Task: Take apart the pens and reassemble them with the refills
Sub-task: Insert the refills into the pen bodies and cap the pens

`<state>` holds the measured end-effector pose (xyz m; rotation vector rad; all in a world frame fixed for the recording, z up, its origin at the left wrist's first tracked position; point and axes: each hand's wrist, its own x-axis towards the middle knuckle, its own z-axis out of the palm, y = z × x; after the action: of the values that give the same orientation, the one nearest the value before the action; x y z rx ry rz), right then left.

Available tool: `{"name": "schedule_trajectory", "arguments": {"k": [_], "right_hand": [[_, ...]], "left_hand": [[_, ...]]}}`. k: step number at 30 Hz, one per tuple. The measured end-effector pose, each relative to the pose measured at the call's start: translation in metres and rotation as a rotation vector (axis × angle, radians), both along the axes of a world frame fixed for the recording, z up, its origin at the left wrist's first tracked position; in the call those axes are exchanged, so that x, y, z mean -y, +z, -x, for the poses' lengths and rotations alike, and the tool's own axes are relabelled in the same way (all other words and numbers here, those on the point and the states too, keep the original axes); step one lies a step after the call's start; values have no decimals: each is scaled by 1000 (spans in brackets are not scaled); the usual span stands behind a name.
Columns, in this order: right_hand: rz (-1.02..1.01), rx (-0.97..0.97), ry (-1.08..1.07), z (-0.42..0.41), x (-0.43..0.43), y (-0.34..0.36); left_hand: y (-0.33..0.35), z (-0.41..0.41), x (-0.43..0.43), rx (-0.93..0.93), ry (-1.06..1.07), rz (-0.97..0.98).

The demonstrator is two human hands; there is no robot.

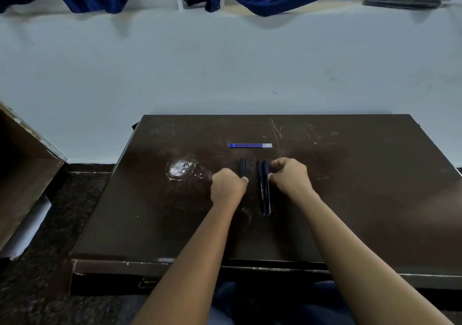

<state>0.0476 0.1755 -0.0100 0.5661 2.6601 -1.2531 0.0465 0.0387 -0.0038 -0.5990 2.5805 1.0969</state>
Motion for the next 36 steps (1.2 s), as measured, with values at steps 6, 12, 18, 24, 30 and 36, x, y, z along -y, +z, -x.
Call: {"name": "schedule_trajectory", "arguments": {"k": [6,12,18,24,30,36], "right_hand": [[-80,33,69,-1,6,-14],[-108,35,84,-4,11,-18],[-101,29,85,-5,12,-20],[-91,1,78,-5,11,-22],[-64,-19,55,-5,13,-25],[-48,-32,48,-3,17,-27]], "left_hand": [[-18,-9,-13,-20,-93,42],[-20,-12,-17,-112,-168,92],[-19,-13,-20,-175,-225,89],[-21,-11,-23,-179,-254,108],[-25,-8,-22,-182,-258,127],[-26,-5,-20,-191,-263,160]]}}
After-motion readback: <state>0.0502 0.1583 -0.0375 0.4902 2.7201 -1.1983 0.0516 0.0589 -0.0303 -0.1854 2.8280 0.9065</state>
